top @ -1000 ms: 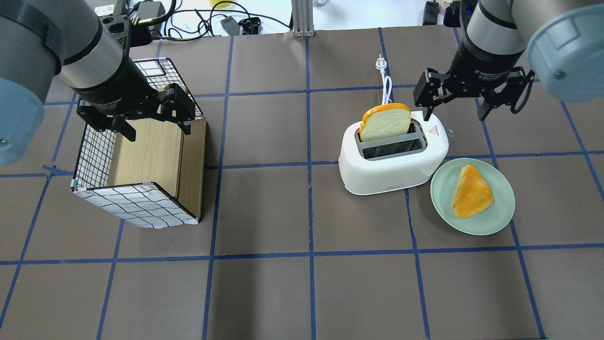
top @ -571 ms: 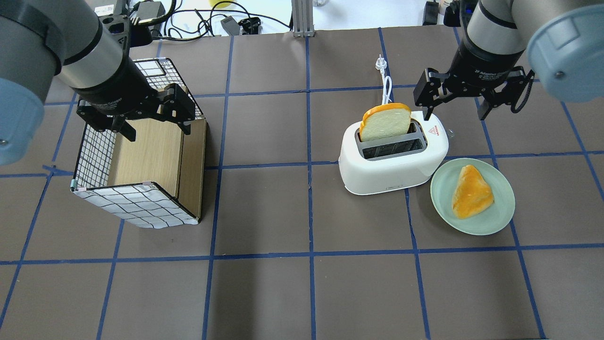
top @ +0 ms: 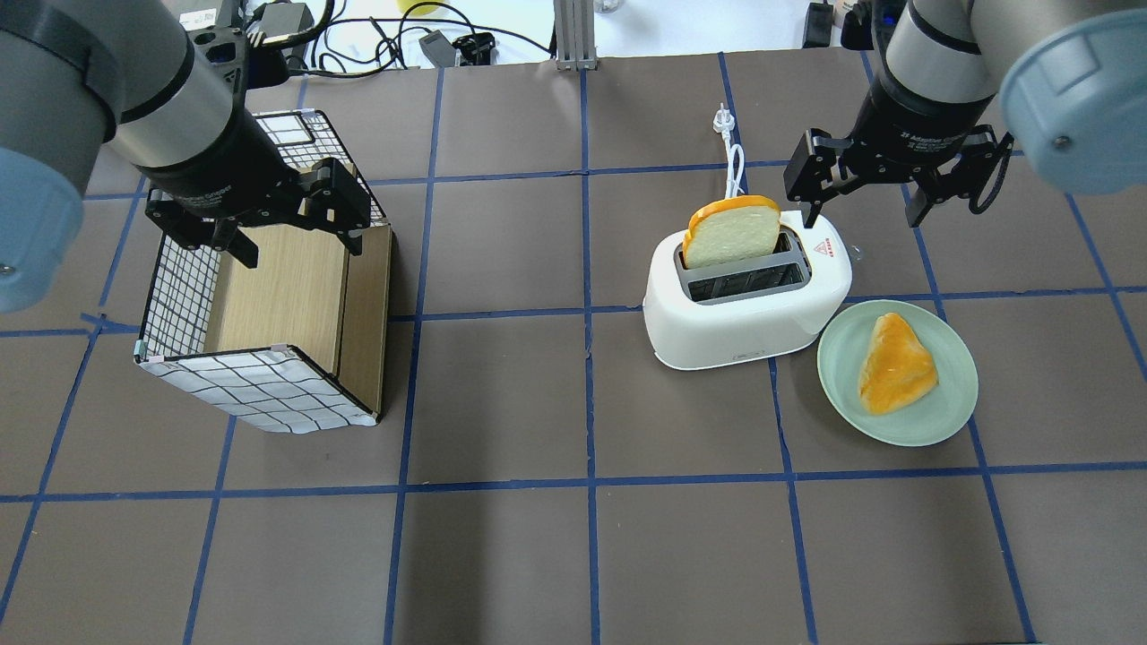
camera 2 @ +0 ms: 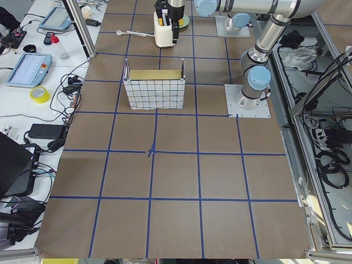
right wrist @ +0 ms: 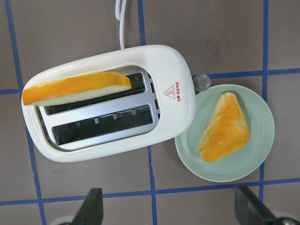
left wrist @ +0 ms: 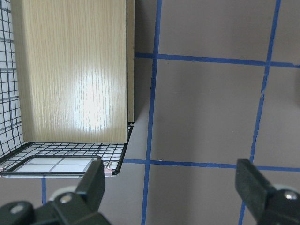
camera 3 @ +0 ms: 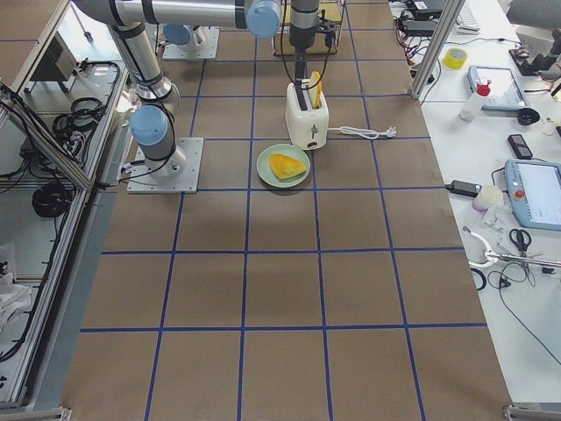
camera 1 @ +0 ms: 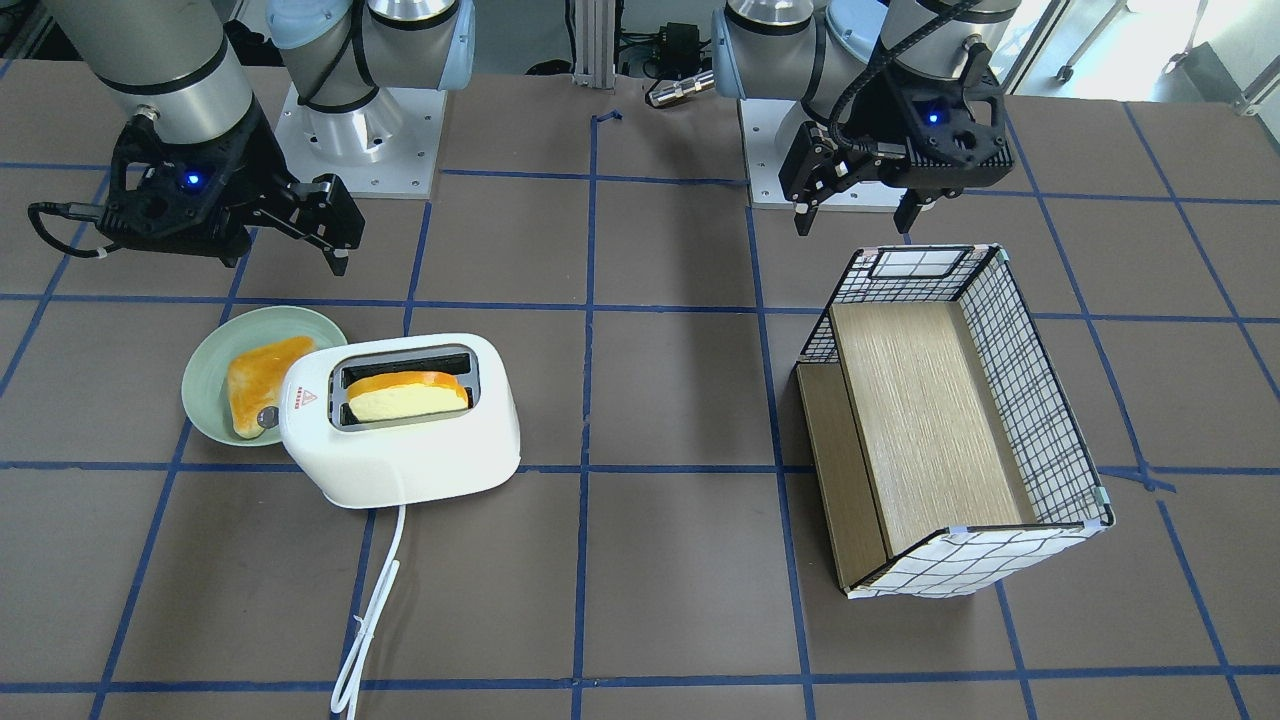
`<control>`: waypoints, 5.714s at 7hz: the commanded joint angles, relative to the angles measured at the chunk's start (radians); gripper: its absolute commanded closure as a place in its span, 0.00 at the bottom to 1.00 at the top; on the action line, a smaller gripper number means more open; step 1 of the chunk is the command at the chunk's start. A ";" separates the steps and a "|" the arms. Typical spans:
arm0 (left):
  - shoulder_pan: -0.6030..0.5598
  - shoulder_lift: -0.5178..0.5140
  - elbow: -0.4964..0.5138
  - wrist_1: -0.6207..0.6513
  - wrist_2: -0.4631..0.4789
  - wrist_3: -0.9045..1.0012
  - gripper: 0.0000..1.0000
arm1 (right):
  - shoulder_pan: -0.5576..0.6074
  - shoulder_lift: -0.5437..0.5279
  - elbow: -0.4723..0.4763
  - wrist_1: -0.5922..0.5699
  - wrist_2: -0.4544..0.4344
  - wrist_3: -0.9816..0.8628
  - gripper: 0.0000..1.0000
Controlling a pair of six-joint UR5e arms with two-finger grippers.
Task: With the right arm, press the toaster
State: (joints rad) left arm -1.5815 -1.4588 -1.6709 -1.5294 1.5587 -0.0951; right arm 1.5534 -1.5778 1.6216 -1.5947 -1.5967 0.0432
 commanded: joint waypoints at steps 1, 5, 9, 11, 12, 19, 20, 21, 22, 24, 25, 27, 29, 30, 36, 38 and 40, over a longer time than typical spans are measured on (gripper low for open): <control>0.000 0.000 -0.001 0.000 0.001 0.000 0.00 | -0.003 0.001 0.001 0.002 0.000 0.000 0.00; 0.000 0.000 0.000 0.000 0.001 0.000 0.00 | 0.002 -0.002 -0.023 0.004 0.014 -0.003 0.00; 0.000 0.000 -0.001 0.000 0.000 0.000 0.00 | -0.004 0.002 -0.016 -0.002 0.012 0.017 0.00; 0.000 0.000 0.000 0.000 0.000 0.000 0.00 | -0.022 0.005 -0.016 -0.011 0.014 -0.009 0.00; 0.000 0.000 -0.001 0.000 0.001 0.000 0.00 | -0.079 0.007 -0.016 -0.019 0.039 -0.101 0.01; 0.000 0.000 0.000 0.000 0.001 0.000 0.00 | -0.277 0.108 0.058 -0.104 0.234 -0.394 1.00; 0.000 0.000 0.000 0.000 0.000 0.000 0.00 | -0.291 0.123 0.096 -0.161 0.236 -0.408 1.00; 0.000 0.000 -0.001 0.000 0.000 0.000 0.00 | -0.308 0.137 0.134 -0.218 0.266 -0.440 1.00; 0.000 0.000 -0.001 0.000 0.000 0.000 0.00 | -0.309 0.145 0.164 -0.247 0.300 -0.444 1.00; 0.000 0.000 -0.001 0.000 0.001 0.000 0.00 | -0.309 0.186 0.191 -0.327 0.302 -0.442 1.00; 0.000 0.000 -0.001 0.000 0.000 0.000 0.00 | -0.309 0.190 0.196 -0.330 0.302 -0.442 1.00; 0.000 0.000 -0.001 0.000 0.000 0.000 0.00 | -0.309 0.203 0.196 -0.330 0.345 -0.444 1.00; 0.000 0.000 0.000 0.000 0.001 0.000 0.00 | -0.309 0.220 0.196 -0.352 0.348 -0.444 1.00; 0.000 0.000 0.000 0.000 0.000 0.000 0.00 | -0.309 0.228 0.198 -0.355 0.348 -0.445 1.00; 0.000 0.000 0.000 0.000 0.001 0.000 0.00 | -0.309 0.251 0.234 -0.419 0.348 -0.445 1.00; 0.000 0.000 -0.001 0.000 0.001 0.000 0.00 | -0.309 0.256 0.241 -0.427 0.348 -0.445 1.00; 0.000 0.000 -0.001 0.000 0.000 0.000 0.00 | -0.309 0.254 0.242 -0.433 0.348 -0.442 1.00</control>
State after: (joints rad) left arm -1.5815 -1.4588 -1.6711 -1.5294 1.5589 -0.0951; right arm 1.2440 -1.3223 1.8627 -2.0260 -1.2487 -0.4013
